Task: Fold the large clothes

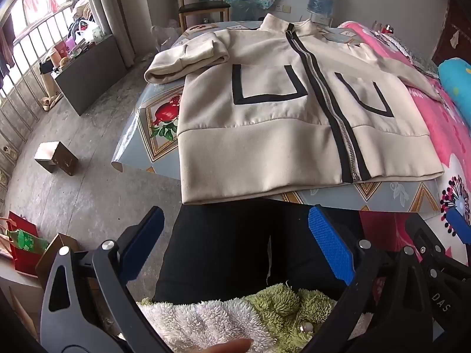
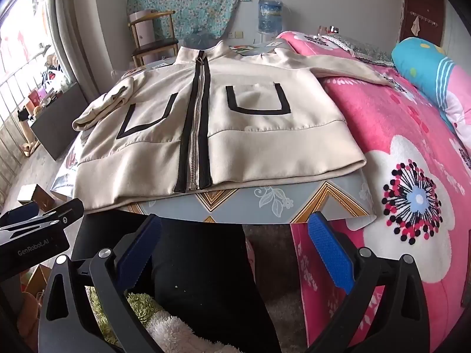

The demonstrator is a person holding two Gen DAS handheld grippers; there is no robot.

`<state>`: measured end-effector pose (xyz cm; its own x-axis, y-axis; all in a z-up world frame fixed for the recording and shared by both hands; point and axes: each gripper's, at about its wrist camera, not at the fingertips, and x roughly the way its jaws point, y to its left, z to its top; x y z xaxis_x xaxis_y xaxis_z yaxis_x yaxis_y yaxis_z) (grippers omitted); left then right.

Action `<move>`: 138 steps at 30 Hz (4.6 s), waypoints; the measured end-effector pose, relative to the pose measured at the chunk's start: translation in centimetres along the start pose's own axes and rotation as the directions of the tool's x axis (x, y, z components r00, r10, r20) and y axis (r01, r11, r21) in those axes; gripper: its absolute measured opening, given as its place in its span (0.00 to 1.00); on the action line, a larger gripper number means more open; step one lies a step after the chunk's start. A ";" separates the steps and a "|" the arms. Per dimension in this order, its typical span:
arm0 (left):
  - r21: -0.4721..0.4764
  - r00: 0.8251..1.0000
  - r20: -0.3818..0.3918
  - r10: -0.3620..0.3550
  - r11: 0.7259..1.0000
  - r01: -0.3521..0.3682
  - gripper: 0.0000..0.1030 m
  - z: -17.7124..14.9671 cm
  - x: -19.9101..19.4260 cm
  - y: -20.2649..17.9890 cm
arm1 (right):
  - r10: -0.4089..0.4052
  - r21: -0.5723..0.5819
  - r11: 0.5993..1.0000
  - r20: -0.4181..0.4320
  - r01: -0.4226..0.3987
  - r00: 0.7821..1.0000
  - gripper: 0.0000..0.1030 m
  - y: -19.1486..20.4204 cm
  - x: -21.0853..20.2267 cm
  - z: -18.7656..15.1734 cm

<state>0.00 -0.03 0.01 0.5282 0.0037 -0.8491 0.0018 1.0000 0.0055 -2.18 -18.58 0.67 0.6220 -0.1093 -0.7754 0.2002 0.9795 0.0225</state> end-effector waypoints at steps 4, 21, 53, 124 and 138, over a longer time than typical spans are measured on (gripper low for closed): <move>-0.001 1.000 0.004 0.003 1.000 -0.003 0.92 0.0 0.0 0.0 | 0.000 0.006 1.000 0.001 0.000 1.000 0.94 -0.1 -0.1 0.0; -0.002 1.000 0.010 -0.001 1.000 0.001 0.92 0.2 -0.4 -0.1 | 0.004 0.005 1.000 0.001 -0.004 1.000 0.94 -0.4 -0.3 0.0; -0.003 1.000 0.011 -0.005 1.000 0.005 0.92 -0.1 -0.7 0.1 | -0.007 -0.006 1.000 0.011 0.007 1.000 0.94 -0.1 -0.7 0.0; 0.013 0.954 0.234 -0.190 0.981 0.192 0.92 15.5 11.8 12.4 | 0.690 -0.096 0.671 -0.285 -0.736 0.666 0.94 18.2 17.1 28.5; 0.046 0.969 0.049 -0.240 0.970 0.238 0.92 17.4 19.2 9.7 | 0.603 0.036 0.694 -0.574 -0.719 0.554 0.47 26.8 32.6 26.5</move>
<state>24.98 9.66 -7.08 0.5531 -0.2369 -0.7987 0.1664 0.9708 -0.1727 43.55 -0.35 -7.29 0.0309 0.6276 -0.7779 -0.2815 0.7522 0.5958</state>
